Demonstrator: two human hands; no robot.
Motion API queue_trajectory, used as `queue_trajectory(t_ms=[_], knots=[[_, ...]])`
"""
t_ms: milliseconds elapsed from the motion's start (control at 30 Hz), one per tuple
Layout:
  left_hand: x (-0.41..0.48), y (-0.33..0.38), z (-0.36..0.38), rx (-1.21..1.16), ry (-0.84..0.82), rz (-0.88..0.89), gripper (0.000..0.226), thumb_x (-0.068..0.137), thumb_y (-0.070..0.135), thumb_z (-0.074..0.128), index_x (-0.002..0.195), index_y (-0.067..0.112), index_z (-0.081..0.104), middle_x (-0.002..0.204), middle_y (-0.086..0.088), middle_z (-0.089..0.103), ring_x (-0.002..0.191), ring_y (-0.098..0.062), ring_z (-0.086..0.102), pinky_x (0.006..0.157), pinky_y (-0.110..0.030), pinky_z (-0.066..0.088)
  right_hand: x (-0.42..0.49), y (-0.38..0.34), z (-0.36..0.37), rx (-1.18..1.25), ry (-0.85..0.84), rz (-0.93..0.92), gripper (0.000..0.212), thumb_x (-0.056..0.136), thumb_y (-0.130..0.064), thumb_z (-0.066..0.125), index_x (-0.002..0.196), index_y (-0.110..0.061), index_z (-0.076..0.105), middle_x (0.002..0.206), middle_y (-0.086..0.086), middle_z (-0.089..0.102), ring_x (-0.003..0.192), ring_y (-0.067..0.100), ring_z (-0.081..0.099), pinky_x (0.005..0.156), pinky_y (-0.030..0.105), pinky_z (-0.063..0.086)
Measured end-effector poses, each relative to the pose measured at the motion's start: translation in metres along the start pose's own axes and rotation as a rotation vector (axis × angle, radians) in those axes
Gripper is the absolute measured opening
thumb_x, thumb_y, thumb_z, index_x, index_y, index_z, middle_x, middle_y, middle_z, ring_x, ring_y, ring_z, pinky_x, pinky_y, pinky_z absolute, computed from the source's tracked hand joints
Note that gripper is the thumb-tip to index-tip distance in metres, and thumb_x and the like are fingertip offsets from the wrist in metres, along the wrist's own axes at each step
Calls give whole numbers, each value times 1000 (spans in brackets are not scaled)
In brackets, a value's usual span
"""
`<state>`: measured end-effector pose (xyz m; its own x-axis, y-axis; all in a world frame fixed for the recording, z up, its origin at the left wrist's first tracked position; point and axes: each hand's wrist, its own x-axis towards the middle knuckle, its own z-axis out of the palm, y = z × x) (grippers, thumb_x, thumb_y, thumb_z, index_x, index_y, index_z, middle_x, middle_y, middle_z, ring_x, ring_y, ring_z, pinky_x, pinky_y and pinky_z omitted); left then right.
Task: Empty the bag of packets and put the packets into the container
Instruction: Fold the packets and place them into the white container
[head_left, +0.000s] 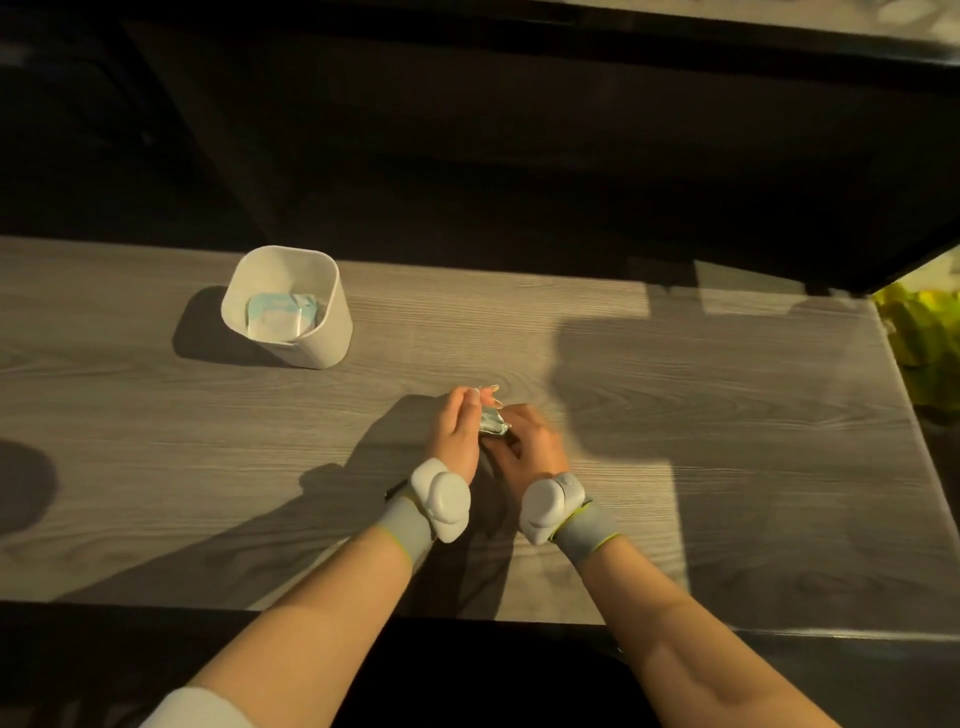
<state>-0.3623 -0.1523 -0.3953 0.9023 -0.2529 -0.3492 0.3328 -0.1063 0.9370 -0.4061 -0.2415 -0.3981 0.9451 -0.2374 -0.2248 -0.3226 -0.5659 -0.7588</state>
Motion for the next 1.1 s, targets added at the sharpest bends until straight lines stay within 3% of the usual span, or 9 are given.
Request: queue_trajectory(t_ms=[100, 233, 300, 367, 467, 567, 667, 833, 1100], knots=[[9, 9, -2, -227, 53, -108, 32, 98, 9, 33, 78, 9, 59, 92, -5, 69, 77, -2, 63, 72, -10, 48, 3, -12, -5, 39, 19, -2, 30, 87, -6, 58, 116, -7, 63, 111, 11, 64, 94, 21, 58, 69, 5, 36], [25, 36, -23, -575, 7, -356, 35, 98, 21, 31, 103, 0, 58, 96, -13, 62, 81, -21, 59, 63, -25, 52, 10, -38, -24, 50, 87, -12, 23, 84, -15, 65, 106, -11, 67, 69, -21, 50, 61, 5, 44, 61, 16, 33], [26, 56, -39, -594, -58, -409, 35, 98, 23, 33, 114, 1, 55, 109, -13, 61, 94, -23, 59, 79, -31, 52, 15, -54, -31, 43, 82, -73, 20, 83, -18, 67, 102, -12, 68, 70, -23, 49, 61, -1, 43, 59, 13, 33], [24, 75, -49, -442, -42, -369, 38, 97, 19, 38, 130, 1, 46, 126, -11, 53, 101, -23, 55, 90, -36, 48, 20, -67, -40, 47, 54, -108, 21, 82, -18, 68, 101, -11, 68, 83, -10, 60, 67, 3, 46, 62, 13, 37], [23, 107, -75, 93, 15, -104, 32, 96, 19, 43, 119, 1, 56, 107, -10, 58, 92, -17, 53, 70, -15, 48, 29, -96, -50, 56, -39, -105, 20, 83, -17, 67, 102, -11, 67, 93, -2, 64, 71, 11, 54, 64, 13, 43], [22, 137, -109, 442, -179, 164, 27, 89, 31, 55, 95, 7, 68, 86, -3, 65, 80, -12, 58, 73, -20, 46, 38, -125, -55, 16, -181, -128, 15, 85, -18, 65, 99, -14, 67, 82, -7, 64, 63, 6, 53, 57, 9, 43], [29, 160, -142, 669, -322, 245, 14, 79, 23, 69, 93, 19, 65, 85, 7, 65, 81, -5, 60, 73, -16, 47, 48, -153, -52, -23, -261, -156, 18, 85, -20, 63, 102, -15, 67, 80, -10, 61, 67, 3, 50, 58, 5, 42], [55, 181, -192, 710, -227, 300, 14, 78, 19, 71, 91, 21, 66, 85, 7, 66, 82, -5, 62, 75, -18, 50, 74, -200, -24, 170, -143, -144, 23, 82, -10, 67, 103, -8, 61, 84, 1, 61, 71, 8, 57, 61, 10, 48], [78, 144, -231, 713, -141, 219, 13, 84, 15, 62, 84, 27, 56, 80, -3, 64, 80, -24, 63, 76, -40, 53, 106, -217, 39, 30, -90, -32, 27, 83, -13, 65, 109, -11, 64, 84, 2, 59, 80, 15, 55, 71, 24, 41]])
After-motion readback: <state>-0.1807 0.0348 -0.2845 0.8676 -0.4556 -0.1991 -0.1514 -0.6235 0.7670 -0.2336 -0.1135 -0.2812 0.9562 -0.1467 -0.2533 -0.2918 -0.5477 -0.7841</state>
